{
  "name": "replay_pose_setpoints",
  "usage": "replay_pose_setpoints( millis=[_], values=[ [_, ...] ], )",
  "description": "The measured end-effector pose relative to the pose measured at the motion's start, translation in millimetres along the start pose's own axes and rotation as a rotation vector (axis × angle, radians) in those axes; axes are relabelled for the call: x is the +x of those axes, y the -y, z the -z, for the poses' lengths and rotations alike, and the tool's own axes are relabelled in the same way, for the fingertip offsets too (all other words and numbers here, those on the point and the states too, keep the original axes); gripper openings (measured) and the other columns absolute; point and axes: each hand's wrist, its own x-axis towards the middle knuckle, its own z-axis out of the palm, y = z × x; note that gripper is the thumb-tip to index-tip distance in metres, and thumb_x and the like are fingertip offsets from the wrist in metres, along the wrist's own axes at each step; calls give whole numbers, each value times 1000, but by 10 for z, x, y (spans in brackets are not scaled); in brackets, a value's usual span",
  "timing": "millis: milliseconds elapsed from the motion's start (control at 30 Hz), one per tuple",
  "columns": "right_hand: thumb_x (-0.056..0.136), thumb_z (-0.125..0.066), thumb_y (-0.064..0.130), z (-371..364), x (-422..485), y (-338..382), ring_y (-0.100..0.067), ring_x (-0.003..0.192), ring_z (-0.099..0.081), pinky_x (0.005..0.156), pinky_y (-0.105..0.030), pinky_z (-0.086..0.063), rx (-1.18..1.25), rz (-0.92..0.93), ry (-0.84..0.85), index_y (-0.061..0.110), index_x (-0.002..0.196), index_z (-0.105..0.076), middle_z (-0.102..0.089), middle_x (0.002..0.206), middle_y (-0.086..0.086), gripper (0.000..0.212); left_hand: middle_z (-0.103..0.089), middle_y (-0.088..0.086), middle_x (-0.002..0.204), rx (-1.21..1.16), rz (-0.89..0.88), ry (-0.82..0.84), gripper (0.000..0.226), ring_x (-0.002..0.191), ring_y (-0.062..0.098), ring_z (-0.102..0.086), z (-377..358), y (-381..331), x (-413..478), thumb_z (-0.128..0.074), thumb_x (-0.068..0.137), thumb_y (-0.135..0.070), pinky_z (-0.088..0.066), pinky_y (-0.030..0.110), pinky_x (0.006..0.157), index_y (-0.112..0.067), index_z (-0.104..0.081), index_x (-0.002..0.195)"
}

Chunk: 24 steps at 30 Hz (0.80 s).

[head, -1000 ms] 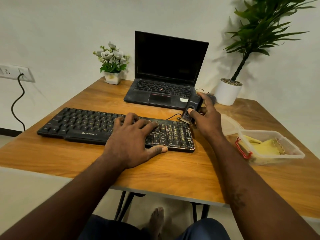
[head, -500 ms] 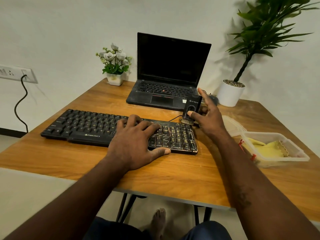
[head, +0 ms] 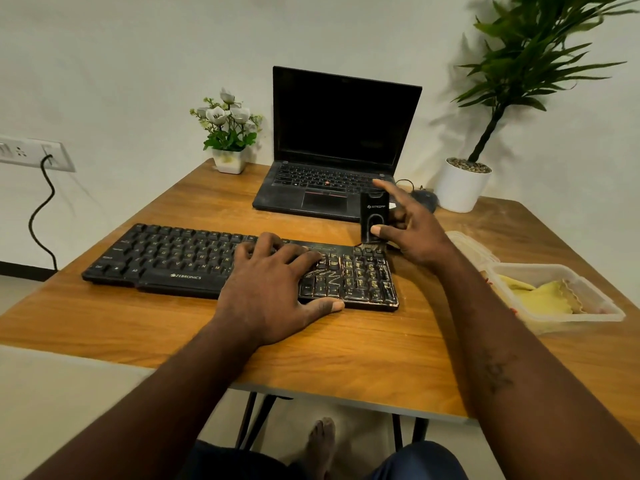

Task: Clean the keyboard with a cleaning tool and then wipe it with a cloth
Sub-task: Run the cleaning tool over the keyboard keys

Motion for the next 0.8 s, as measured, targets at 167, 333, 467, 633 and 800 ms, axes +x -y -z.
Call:
replay_pose_setpoints(
  millis=[167, 333, 467, 633, 800],
  values=[
    [92, -72, 4, -88, -28, 13, -20, 104, -71, 74, -33, -64, 28, -2, -53, 54, 153, -35, -67, 120, -8, 87, -49, -13, 150, 9, 1, -1, 98, 137, 20, -30, 0, -8, 1, -13, 77, -101, -29, 51, 110, -43, -37, 152],
    [92, -73, 4, -110, -38, 62, -12, 99, -68, 65, -21, -60, -12, 4, -64, 50, 154, -36, -64, 125, -8, 86, -50, -12, 150, 1, 1, -5, 97, 136, 20, -31, 10, -11, -4, -14, 78, -100, -29, 51, 109, -43, -38, 152],
    [90, -74, 1, 113, -186, -5, -7, 87, -66, 59, -19, -58, -19, -55, -164, 48, 151, -43, -59, 120, -5, 83, -53, -11, 147, -6, -1, -8, 97, 135, 20, -33, 8, -8, -1, -15, 79, -100, -30, 51, 108, -42, -42, 151],
    [89, -78, 8, 30, -362, 24, -6, 87, -67, 56, -19, -57, -68, -51, -301, 46, 141, -48, -64, 122, -4, 71, -51, -12, 148, 0, 7, 9, 98, 135, 20, -32, 10, -7, -1, -13, 77, -101, -30, 53, 109, -43, -39, 152],
    [83, -84, 15, -38, -667, 64, -19, 94, -72, 75, -42, -65, -125, -126, -406, 44, 134, -42, -66, 110, 5, 72, -52, -13, 148, -2, 11, 3, 100, 135, 20, -32, 25, -20, -13, -11, 76, -102, -31, 52, 108, -42, -41, 151]
  ],
)
